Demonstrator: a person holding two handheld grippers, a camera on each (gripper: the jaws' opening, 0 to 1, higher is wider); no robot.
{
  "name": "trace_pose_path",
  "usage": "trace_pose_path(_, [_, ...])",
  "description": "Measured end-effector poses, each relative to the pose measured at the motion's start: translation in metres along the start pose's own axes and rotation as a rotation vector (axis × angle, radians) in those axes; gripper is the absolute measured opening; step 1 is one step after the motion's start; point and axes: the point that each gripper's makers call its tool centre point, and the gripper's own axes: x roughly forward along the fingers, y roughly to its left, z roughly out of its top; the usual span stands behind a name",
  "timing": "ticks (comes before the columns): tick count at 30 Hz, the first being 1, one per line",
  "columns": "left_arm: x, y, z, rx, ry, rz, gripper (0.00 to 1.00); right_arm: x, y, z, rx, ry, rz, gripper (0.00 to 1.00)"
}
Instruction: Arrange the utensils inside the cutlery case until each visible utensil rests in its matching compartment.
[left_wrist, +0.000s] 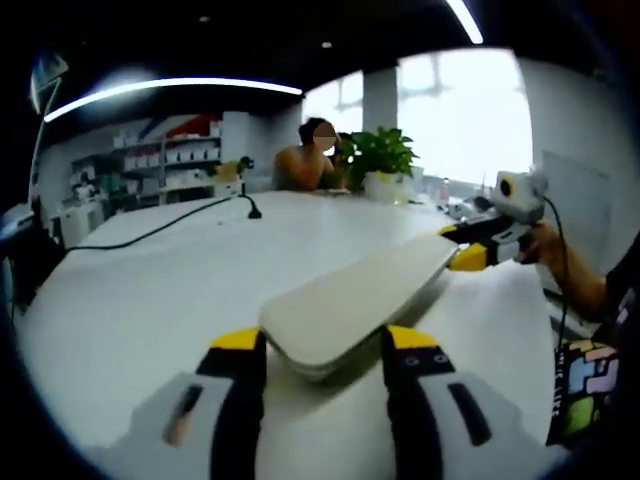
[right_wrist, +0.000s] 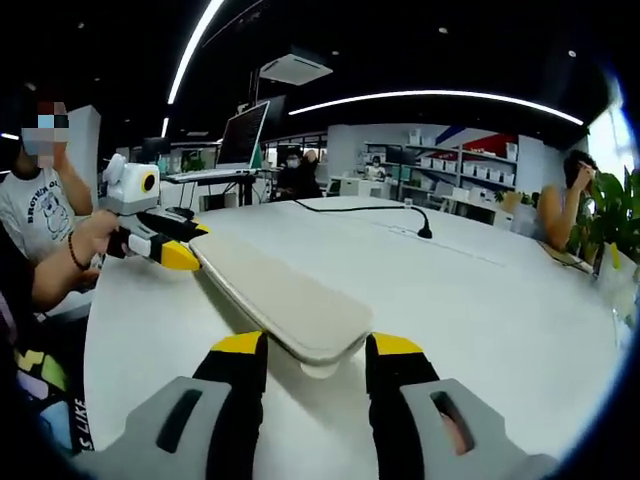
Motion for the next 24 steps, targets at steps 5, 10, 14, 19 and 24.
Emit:
trace_pose_path(5, [0.010, 0.000, 0.001, -0.005, 0.012, 0.003, 0.49, 0.003, -0.008, -0.001, 0.003, 0.005, -0.005, 0.40])
trace_pose_path(10, [0.022, 0.003, -0.001, -0.008, 0.037, 0.010, 0.49, 0.008, -0.014, -0.006, 0.009, 0.016, -0.009, 0.41])
trace_pose_path(14, [0.025, 0.005, -0.003, -0.019, 0.045, 0.007, 0.49, 0.012, -0.019, -0.008, 0.027, 0.021, -0.006, 0.41])
trace_pose_path(19, [0.026, 0.005, -0.005, -0.023, 0.056, 0.008, 0.49, 0.015, -0.019, -0.014, 0.047, 0.025, 0.000, 0.41])
trace_pose_path(24, [0.026, 0.004, -0.006, -0.029, 0.052, 0.008, 0.49, 0.015, -0.018, -0.014, 0.069, 0.010, 0.002, 0.43])
